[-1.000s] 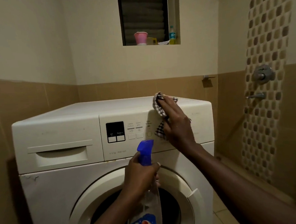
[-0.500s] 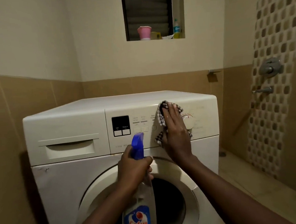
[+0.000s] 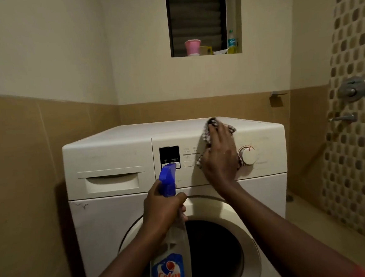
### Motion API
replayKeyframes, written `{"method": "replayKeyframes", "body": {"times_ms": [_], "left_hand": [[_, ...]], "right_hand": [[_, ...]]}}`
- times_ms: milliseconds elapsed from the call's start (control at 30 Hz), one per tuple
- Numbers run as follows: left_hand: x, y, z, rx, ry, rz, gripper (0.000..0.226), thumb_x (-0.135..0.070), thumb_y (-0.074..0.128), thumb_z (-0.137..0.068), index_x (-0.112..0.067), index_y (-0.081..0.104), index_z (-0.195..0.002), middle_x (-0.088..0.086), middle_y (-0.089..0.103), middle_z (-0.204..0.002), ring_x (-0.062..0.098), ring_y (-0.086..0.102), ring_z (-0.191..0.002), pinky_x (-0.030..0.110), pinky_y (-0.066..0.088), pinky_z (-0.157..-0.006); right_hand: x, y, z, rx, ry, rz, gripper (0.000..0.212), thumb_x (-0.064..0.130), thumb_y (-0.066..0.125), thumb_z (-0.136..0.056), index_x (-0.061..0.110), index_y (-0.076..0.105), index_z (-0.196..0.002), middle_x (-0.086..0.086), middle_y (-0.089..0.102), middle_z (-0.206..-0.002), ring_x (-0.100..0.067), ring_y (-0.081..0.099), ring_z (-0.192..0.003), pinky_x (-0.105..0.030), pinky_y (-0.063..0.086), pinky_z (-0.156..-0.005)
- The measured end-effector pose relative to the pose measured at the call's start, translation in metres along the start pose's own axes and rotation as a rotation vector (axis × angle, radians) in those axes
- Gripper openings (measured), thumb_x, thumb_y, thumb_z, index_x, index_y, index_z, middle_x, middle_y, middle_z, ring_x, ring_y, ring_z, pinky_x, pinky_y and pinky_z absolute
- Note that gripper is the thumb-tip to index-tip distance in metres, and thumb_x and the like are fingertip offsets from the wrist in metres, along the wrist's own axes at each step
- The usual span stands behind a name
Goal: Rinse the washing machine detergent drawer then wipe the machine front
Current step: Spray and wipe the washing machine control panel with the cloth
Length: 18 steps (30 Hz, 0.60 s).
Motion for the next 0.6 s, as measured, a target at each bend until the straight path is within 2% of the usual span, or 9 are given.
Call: {"method": "replayKeyframes", "body": {"times_ms": [133,200,267,333,400,500,600], "left_hand": [[-0.009,-0.01,0.001,-0.043,0.032,-0.048,0.036,-0.003,0.071,-0.084,-0.016,0.054,-0.113,0.019,0.066,-0.081,0.024,0.064,-0.06,0.034,0.057,-0.055],[-0.011,-0.016,0.001,-0.054,0.039,-0.048,0.037,-0.003,0.071,-0.084,-0.016,0.053,-0.115,0.02,0.066,-0.08,0.025,0.064,-0.059,0.036,0.058,-0.056],[-0.011,-0.021,0.001,-0.049,0.032,-0.028,0.038,-0.001,0.07,-0.084,-0.013,0.054,-0.116,0.023,0.065,-0.086,0.027,0.064,-0.063,0.036,0.057,-0.055],[-0.011,-0.023,0.0,-0.044,0.023,-0.027,0.039,0.001,0.07,-0.084,-0.011,0.053,-0.117,0.025,0.064,-0.09,0.026,0.063,-0.064,0.033,0.055,-0.051],[-0.012,-0.024,0.0,-0.046,0.019,-0.027,0.04,0.002,0.07,-0.084,-0.011,0.053,-0.118,0.025,0.063,-0.089,0.026,0.062,-0.063,0.032,0.055,-0.051],[-0.014,-0.017,-0.001,-0.036,0.039,-0.028,0.041,0.003,0.068,-0.083,-0.012,0.052,-0.118,0.023,0.062,-0.084,0.025,0.061,-0.061,0.036,0.055,-0.055],[-0.022,0.0,-0.001,-0.009,0.068,-0.035,0.037,0.003,0.067,-0.083,-0.011,0.053,-0.114,0.019,0.061,-0.073,0.025,0.06,-0.055,0.038,0.055,-0.058]], "right_hand": [[0.05,0.029,0.036,0.197,-0.382,0.006,0.068,0.01,0.037,-0.08,0.016,0.035,-0.147,-0.006,0.029,-0.156,-0.021,0.02,-0.146,-0.039,0.022,-0.118],[0.051,0.027,0.031,0.242,-0.483,0.02,0.068,0.015,0.03,-0.08,0.018,0.035,-0.148,-0.004,0.03,-0.156,-0.02,0.021,-0.146,-0.039,0.025,-0.117],[0.031,0.016,0.016,0.224,-0.413,0.045,0.067,0.011,0.04,-0.082,0.018,0.035,-0.148,-0.004,0.031,-0.155,-0.022,0.025,-0.145,-0.043,0.028,-0.116],[0.003,-0.001,-0.001,0.153,-0.221,0.032,0.072,0.002,0.05,-0.079,0.017,0.034,-0.148,-0.004,0.03,-0.156,-0.023,0.024,-0.145,-0.046,0.028,-0.116],[-0.005,-0.005,0.0,0.144,-0.157,0.017,0.076,-0.004,0.051,-0.078,0.015,0.033,-0.149,-0.004,0.027,-0.157,-0.022,0.019,-0.146,-0.045,0.025,-0.118],[0.008,0.008,0.034,0.238,-0.314,0.034,0.081,-0.009,0.056,-0.079,0.019,0.027,-0.15,0.0,0.019,-0.158,-0.019,0.013,-0.148,-0.042,0.023,-0.117],[0.003,0.01,0.062,0.331,-0.419,0.042,0.087,0.001,0.07,-0.077,0.023,0.028,-0.149,0.004,0.021,-0.158,-0.013,0.014,-0.147,-0.038,0.029,-0.116]]}}
Point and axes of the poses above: each hand's wrist, its own z-axis away from the middle knuckle, its own y-axis out of the palm, x = y × z, the point moved 8 cm from there along -z, towards the middle knuckle
